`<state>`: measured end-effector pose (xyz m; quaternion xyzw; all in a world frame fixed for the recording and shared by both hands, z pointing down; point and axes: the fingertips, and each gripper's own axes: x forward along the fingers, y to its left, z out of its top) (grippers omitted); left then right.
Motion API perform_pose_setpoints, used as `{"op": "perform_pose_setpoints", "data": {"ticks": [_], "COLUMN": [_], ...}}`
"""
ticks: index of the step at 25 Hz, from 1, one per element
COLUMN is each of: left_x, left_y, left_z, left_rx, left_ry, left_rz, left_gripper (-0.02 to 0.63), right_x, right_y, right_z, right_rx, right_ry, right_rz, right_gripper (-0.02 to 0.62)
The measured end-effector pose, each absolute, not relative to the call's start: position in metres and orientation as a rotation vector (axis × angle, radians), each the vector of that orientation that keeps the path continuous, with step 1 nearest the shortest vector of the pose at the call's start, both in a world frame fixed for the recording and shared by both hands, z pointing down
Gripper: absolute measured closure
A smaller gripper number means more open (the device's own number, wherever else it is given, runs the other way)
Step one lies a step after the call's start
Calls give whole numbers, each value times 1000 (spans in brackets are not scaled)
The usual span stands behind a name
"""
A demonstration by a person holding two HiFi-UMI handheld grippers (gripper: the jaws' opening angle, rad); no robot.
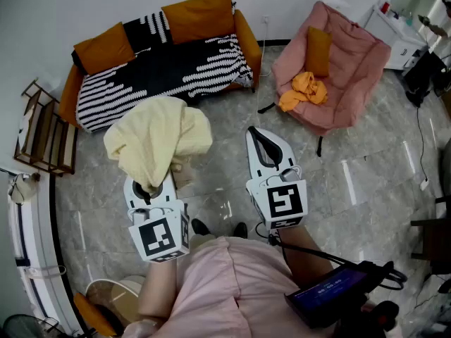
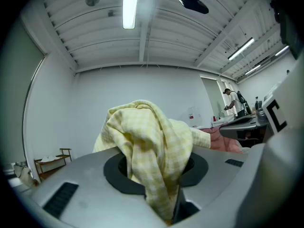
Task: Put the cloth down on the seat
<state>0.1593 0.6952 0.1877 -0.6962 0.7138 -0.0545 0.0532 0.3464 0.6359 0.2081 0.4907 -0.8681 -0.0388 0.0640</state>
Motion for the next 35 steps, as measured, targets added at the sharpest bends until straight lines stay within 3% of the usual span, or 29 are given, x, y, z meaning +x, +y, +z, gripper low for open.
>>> {"op": "perform_pose_setpoints", "data": {"ticks": [8,19,35], "left_x": [161,131,7], "left_y": [701,663,483], "left_z": [197,220,215], "left_rx": [-2114,-2131,-2189], "left_ry": [2193,2233,2174], "left_rz": [-192,-229,-184], "left_gripper": [476,476,476], "right_x": [364,344,221], "right_y": [637,598,432], "right_z": [201,244,235], "right_rx": [1585,1525,1568], "right_ry": [-2636,-2563,-2506], "right_rz": [-170,7,-33], "right_gripper": [595,595,594]}}
